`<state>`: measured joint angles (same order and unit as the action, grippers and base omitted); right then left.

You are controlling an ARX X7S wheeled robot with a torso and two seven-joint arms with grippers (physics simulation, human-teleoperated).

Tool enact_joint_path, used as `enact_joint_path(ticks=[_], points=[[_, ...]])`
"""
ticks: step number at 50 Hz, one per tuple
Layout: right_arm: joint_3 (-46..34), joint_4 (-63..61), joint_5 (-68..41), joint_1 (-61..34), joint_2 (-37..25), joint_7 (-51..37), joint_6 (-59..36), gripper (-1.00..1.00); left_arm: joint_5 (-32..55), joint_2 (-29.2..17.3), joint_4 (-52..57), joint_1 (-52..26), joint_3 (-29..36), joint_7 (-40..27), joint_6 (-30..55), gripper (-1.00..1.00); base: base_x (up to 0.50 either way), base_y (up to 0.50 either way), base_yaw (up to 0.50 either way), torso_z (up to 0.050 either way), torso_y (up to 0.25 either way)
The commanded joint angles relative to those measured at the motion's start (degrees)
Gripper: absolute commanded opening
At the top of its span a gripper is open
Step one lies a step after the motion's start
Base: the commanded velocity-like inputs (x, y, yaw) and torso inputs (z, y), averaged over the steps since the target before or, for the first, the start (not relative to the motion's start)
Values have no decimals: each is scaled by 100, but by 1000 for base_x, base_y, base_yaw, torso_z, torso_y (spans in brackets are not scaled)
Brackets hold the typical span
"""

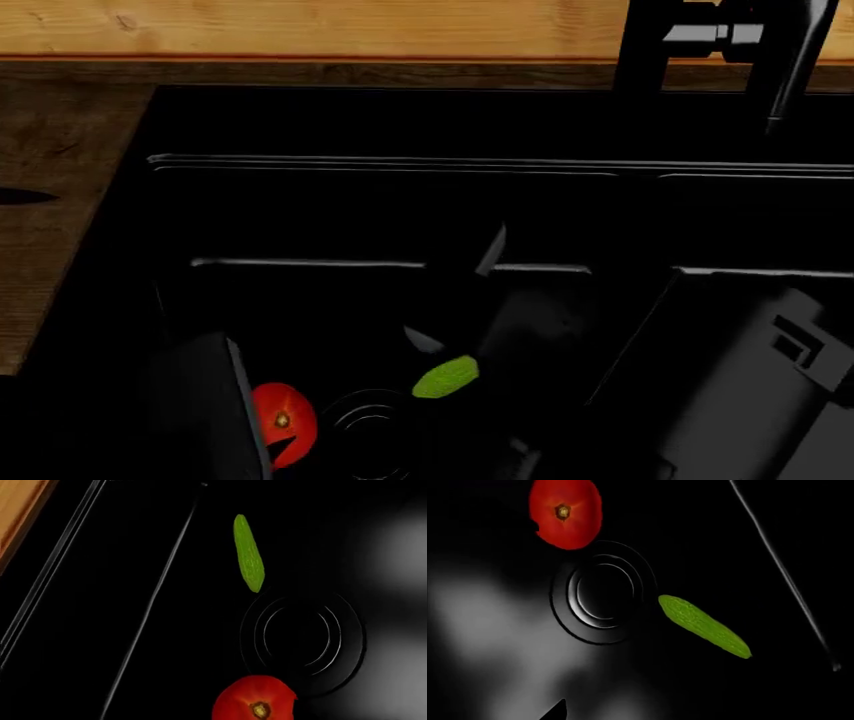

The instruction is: Pick the vegetables from the sink and place them on the cutting board.

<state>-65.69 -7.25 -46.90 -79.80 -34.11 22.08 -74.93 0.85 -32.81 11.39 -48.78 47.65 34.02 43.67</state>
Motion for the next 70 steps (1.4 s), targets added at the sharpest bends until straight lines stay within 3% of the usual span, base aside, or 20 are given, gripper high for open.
enact_joint_path(ticks=[1, 12, 20, 23, 24, 30, 31, 37, 47, 60, 70], points=[[-227, 273, 244, -53, 126, 159, 358, 100, -296, 398, -611, -451, 545, 217, 602, 100, 0, 0, 0, 0, 0], [-810, 875, 591, -395, 317, 1021, 837, 100, -233, 731, -1675, -872, 1031, 854, 233, 100, 0, 0, 0, 0, 0], [-1126, 1551, 839, -457, 480, 1590, 1330, 100, -254, 1313, -3458, -1303, 1284, 1120, -676, 100, 0, 0, 0, 0, 0], [-1144, 1778, 913, -435, 571, 1654, 1506, 100, -356, 1239, -3542, -1199, 1579, 1303, -964, 100, 0, 0, 2, 0, 0], [-1146, 1784, 912, -428, 576, 1657, 1514, 100, -393, 1228, -3566, -1183, 1590, 1236, -1077, -100, 11, 0, 0, 0, -15], [-1131, 1758, 913, -437, 549, 1613, 1495, 100, -532, 1052, -3338, -1094, 1602, 973, -1421, -100, 0, 0, 0, 0, -3], [-1119, 1714, 902, -445, 530, 1586, 1465, 100, -615, 1057, -3399, -1079, 1508, 647, -1594, -100, 14, 0, 0, -15, 0], [-1048, 1560, 840, -507, 487, 1480, 1313, 100, -321, 803, -2623, -1093, 838, 255, -1518, -100, 5, 0, -1, 0, -5], [-1057, 1809, 939, -803, 694, 1444, 1141, 100, 58, 108, -509, -930, -26, -17, -463, -100, 0, 0, 0, 0, 0], [-1775, 2973, 1692, -981, 1449, 1624, 1608, 100, 365, -55, -226, -545, -817, -619, -769, -100, 0, 0, 0, 0, 0], [-2726, 4018, 2588, -985, 1980, 1912, 2587, 100, 434, -286, 107, -32, -906, -816, -837, -100, 0, 0, 0, 0, 0]])
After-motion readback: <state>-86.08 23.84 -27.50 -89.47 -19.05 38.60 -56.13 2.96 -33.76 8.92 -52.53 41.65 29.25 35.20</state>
